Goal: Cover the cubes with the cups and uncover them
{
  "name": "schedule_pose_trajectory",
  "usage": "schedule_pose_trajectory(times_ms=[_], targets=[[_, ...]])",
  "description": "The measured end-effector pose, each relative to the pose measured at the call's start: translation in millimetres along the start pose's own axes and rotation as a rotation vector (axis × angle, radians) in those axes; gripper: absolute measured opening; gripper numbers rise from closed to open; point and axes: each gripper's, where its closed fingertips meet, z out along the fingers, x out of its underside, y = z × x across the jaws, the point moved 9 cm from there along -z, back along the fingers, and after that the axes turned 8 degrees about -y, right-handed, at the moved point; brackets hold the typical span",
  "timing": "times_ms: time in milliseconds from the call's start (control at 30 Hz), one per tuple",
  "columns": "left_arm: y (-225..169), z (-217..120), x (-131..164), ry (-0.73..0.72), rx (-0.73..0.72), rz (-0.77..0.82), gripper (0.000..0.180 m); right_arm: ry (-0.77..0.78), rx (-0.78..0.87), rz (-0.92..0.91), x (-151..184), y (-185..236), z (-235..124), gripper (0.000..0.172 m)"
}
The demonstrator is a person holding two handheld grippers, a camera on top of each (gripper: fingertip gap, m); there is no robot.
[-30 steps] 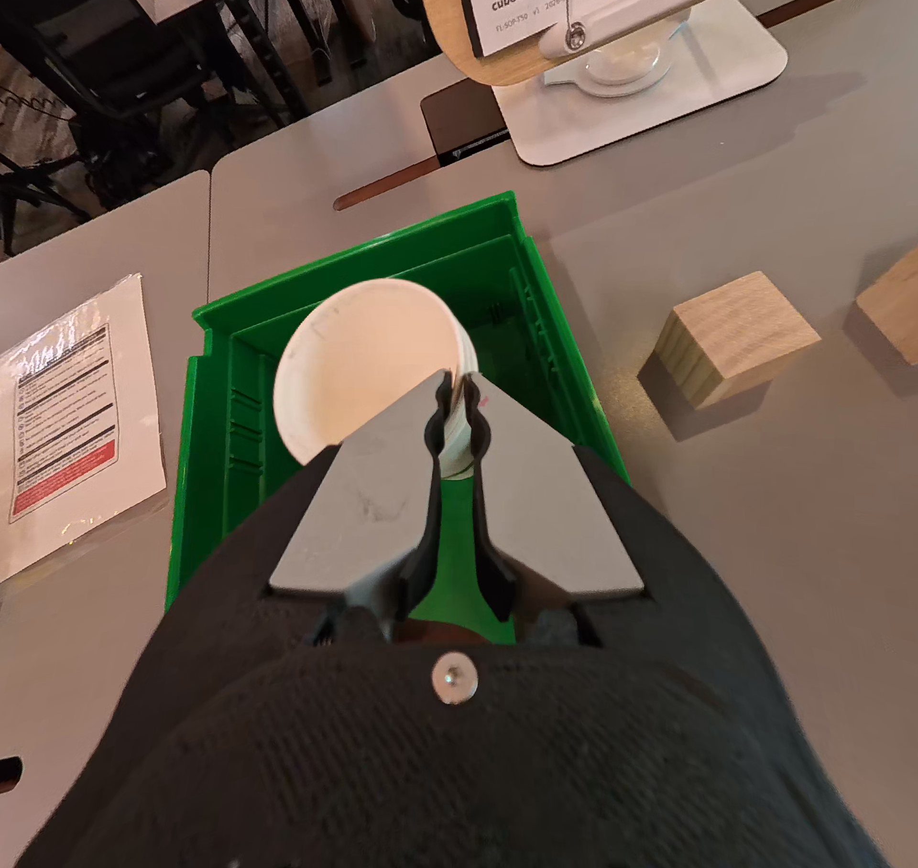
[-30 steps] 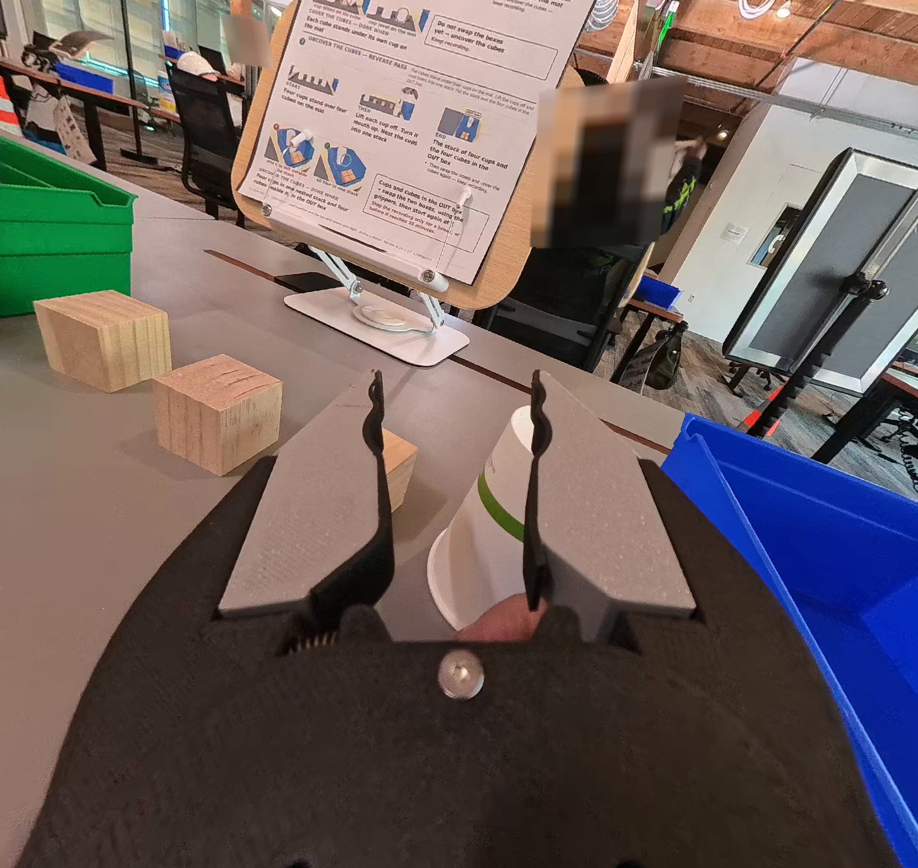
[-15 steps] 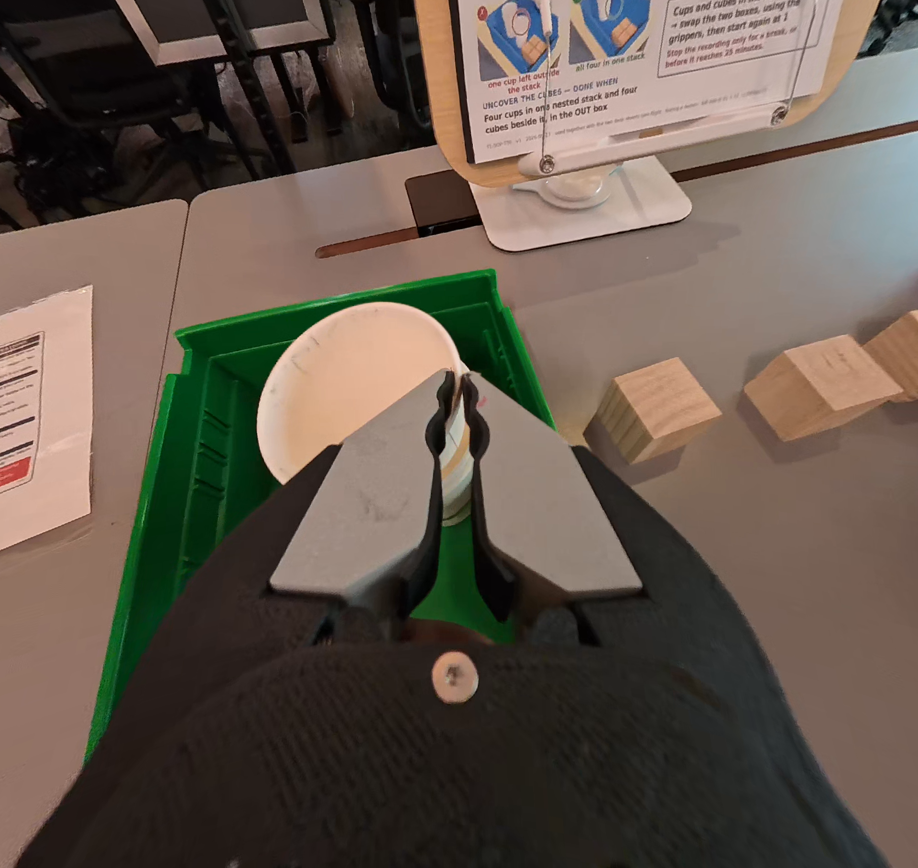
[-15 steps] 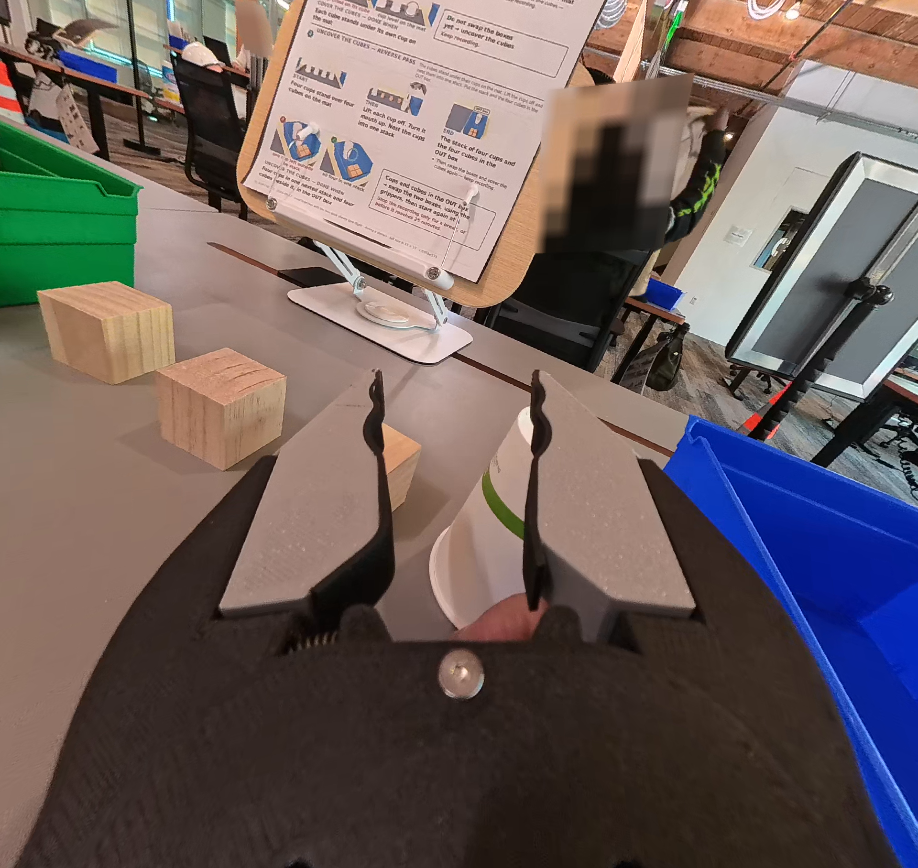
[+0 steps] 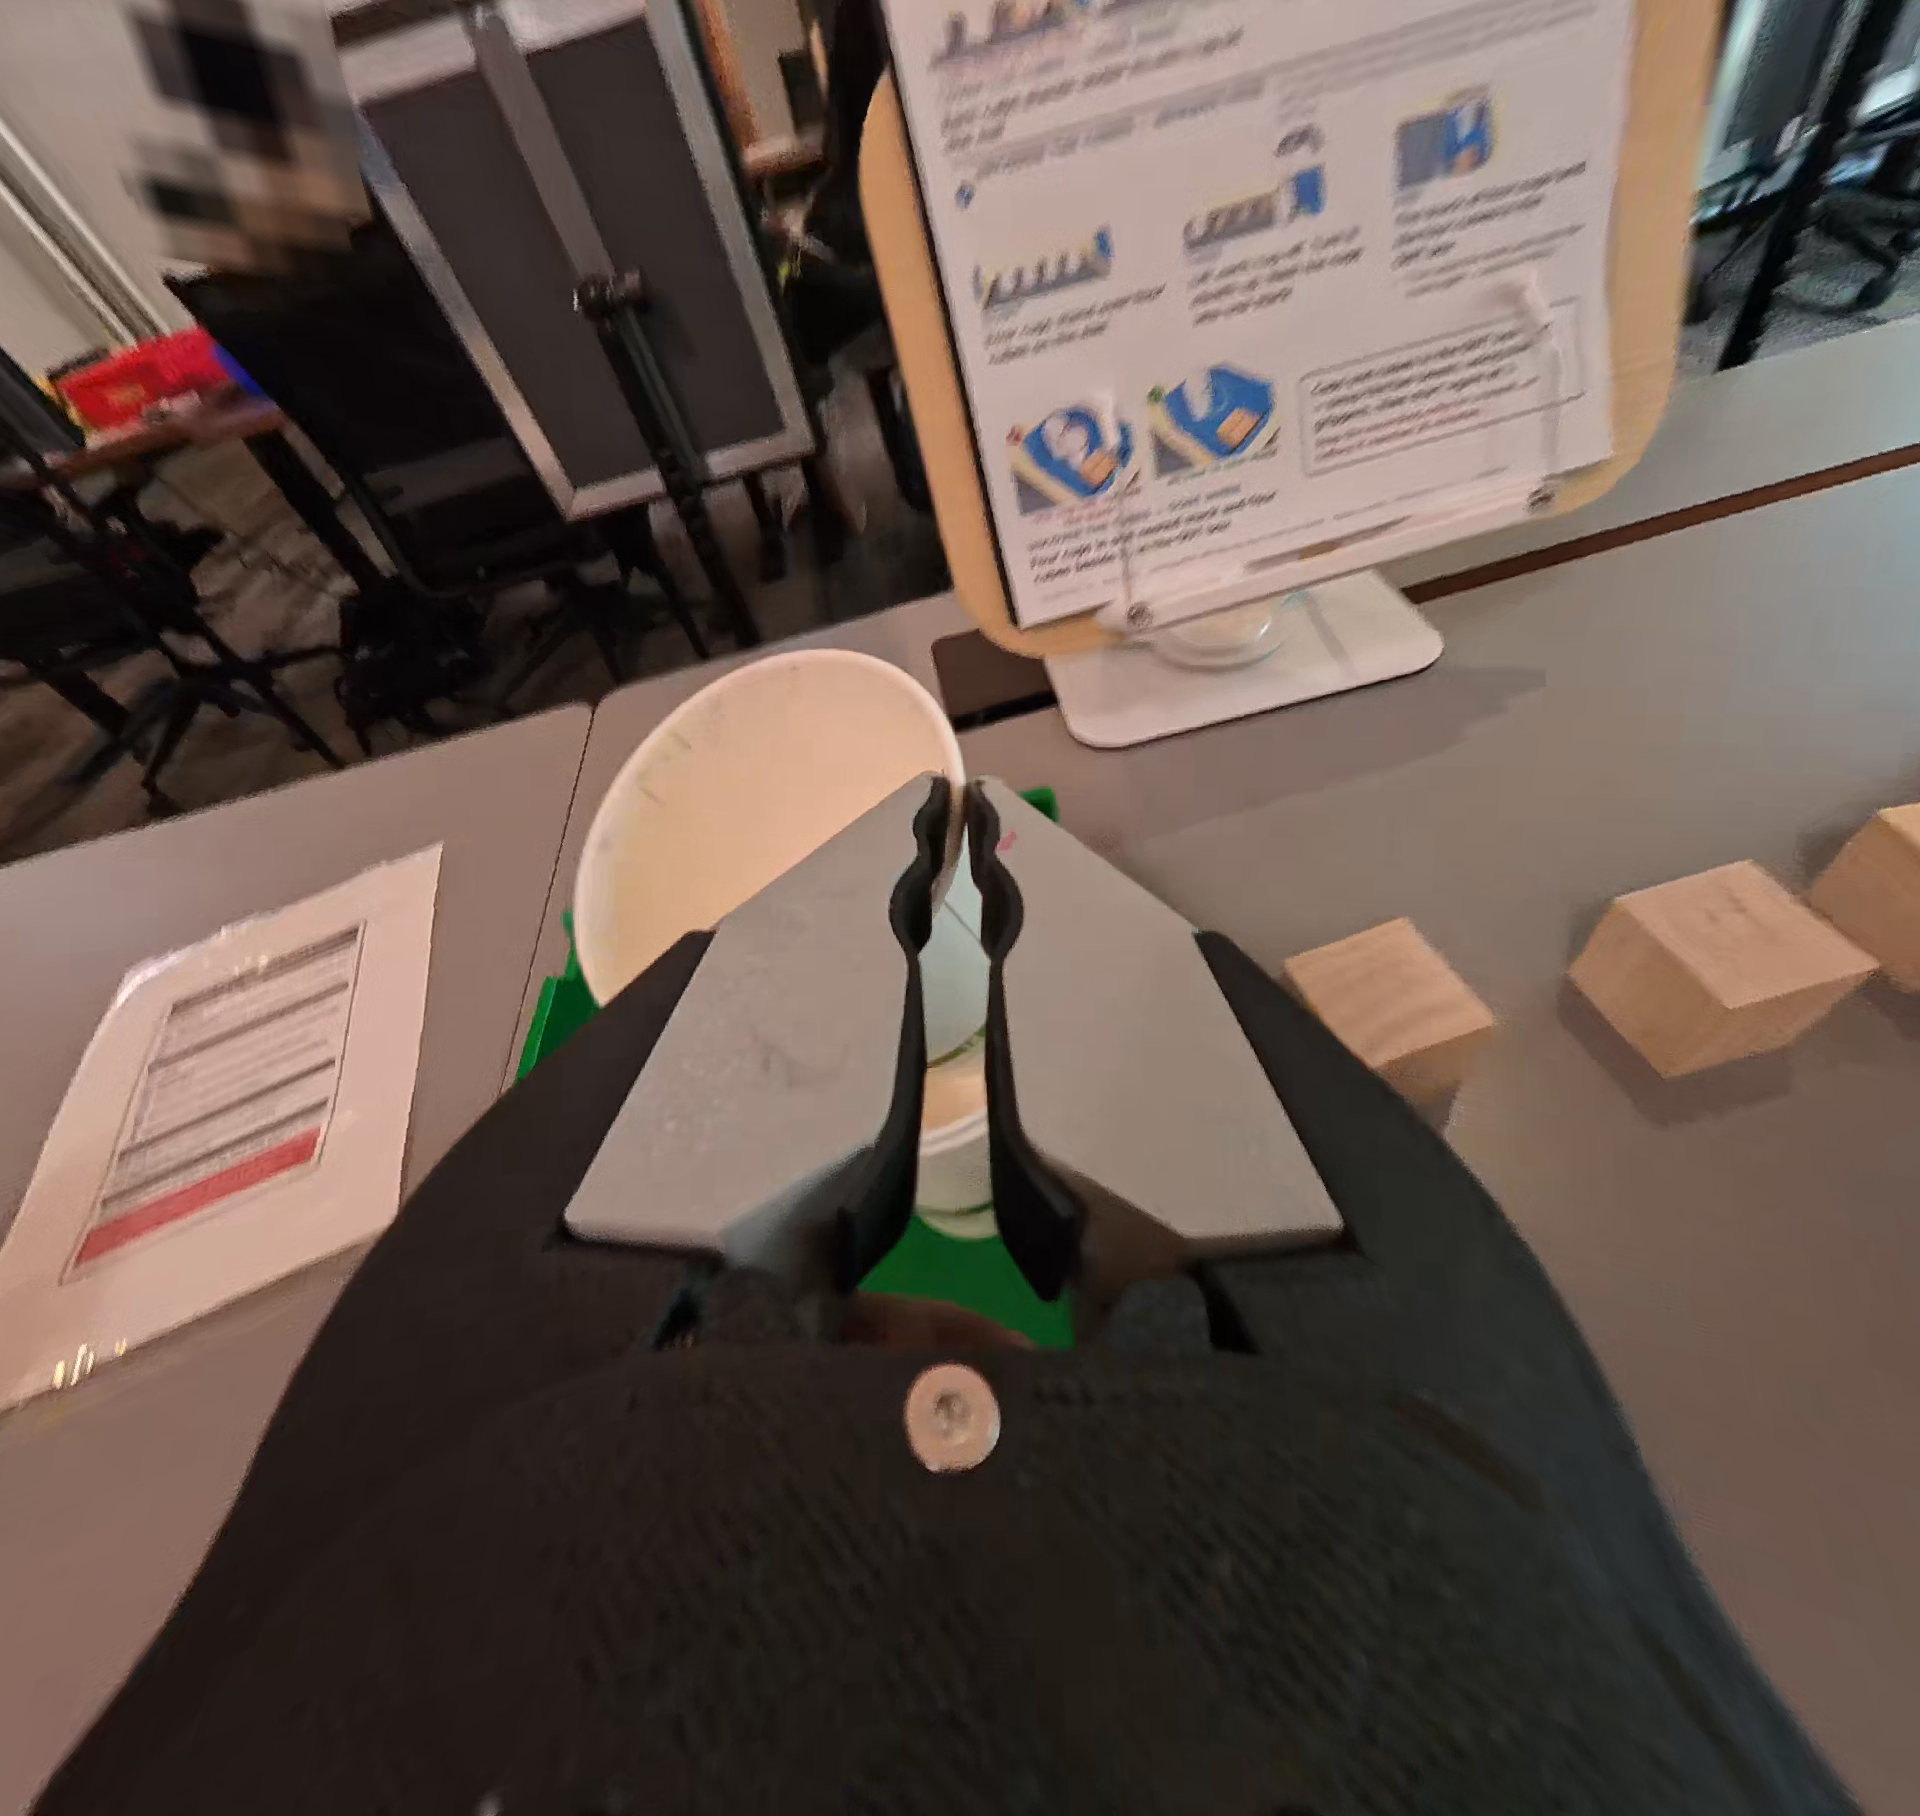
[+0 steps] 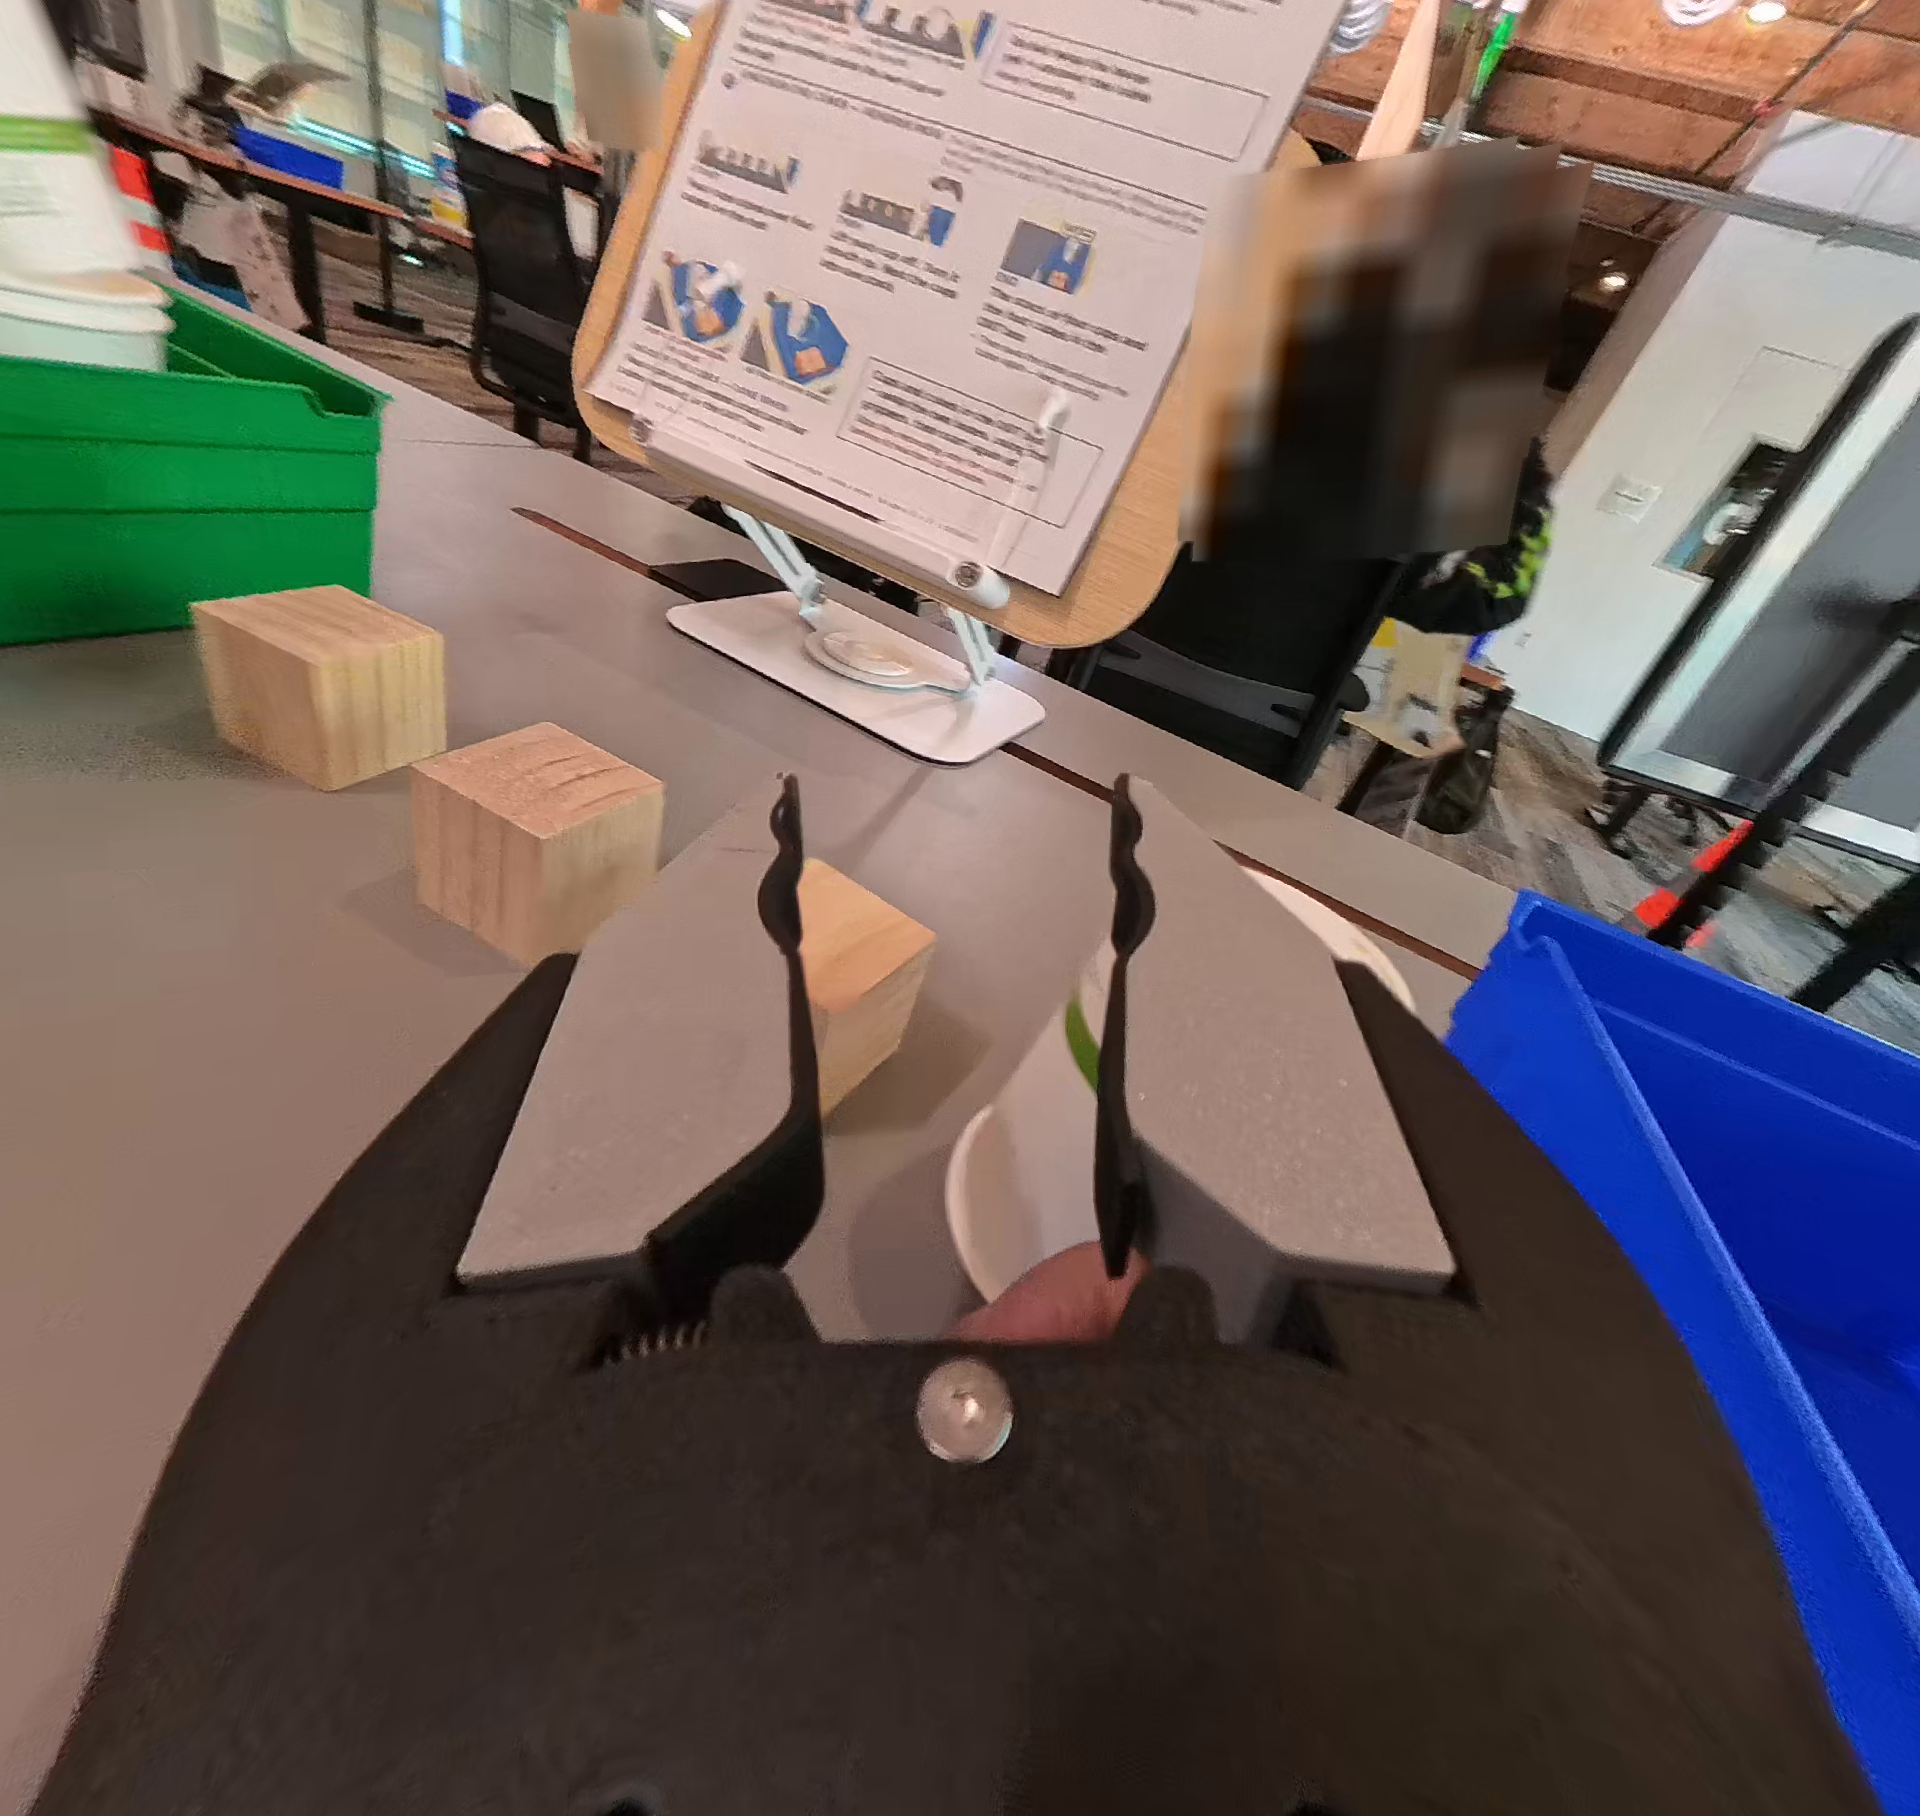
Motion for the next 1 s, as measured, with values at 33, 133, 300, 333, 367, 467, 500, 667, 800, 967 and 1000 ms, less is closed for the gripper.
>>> schedule_pose_trajectory(times_ms=[33, 133, 300, 333, 367, 467, 500, 667, 800, 967, 1000], targets=[[-9.3, -4.2, -9.8, -0.04, 0.023, 0.014, 0.002, -0.011, -0.033, 0.018, -1.4, 2.3, -0.4, 0.057], [-50.4, -19.5, -40.0, -0.184, 0.148, 0.041, 0.002, -0.067, -0.313, 0.202, -8.6, 21.0, -3.2, 0.048], [-152.0, -48.2, -63.1, -0.463, 0.489, -0.032, 0.001, -0.059, -0.935, 0.656, -22.8, 61.8, -12.8, 0.069], [-172.4, -52.9, -61.4, -0.504, 0.554, -0.064, 0.001, -0.066, -0.983, 0.727, -24.4, 64.4, -13.3, 0.073], [-191.5, -57.1, -58.1, -0.547, 0.612, -0.1, 0.001, -0.074, -1.017, 0.787, -25.5, 65.0, -13.6, 0.078], [-240.9, -60.2, -37.3, -0.601, 0.712, -0.182, 0.002, -0.12, -1.077, 0.953, -29.9, 55.6, -14.2, 0.092], [-253.8, -58.7, -27.9, -0.6, 0.721, -0.19, 0.002, -0.153, -1.076, 1.01, -31.8, 48.8, -14.6, 0.096], [-290.8, -51.6, 10.2, -0.547, 0.847, -0.282, 0.001, -0.246, -0.921, 1.17, -28.9, 11.6, -9.1, 0.099], [-303.4, -43.0, 30.2, -0.426, 0.975, -0.242, 0.002, -0.285, -0.78, 1.199, -23.9, -3.6, -5.3, 0.103], [-306.8, -28.0, 52.4, -0.27, 1.04, -0.12, 0.002, -0.251, -0.681, 1.149, -17.0, -10.2, -2.5, 0.091], [-305.9, -24.2, 55.2, -0.246, 1.039, -0.105, 0.002, -0.229, -0.658, 1.108, -15.1, -10.1, -1.5, 0.091]])
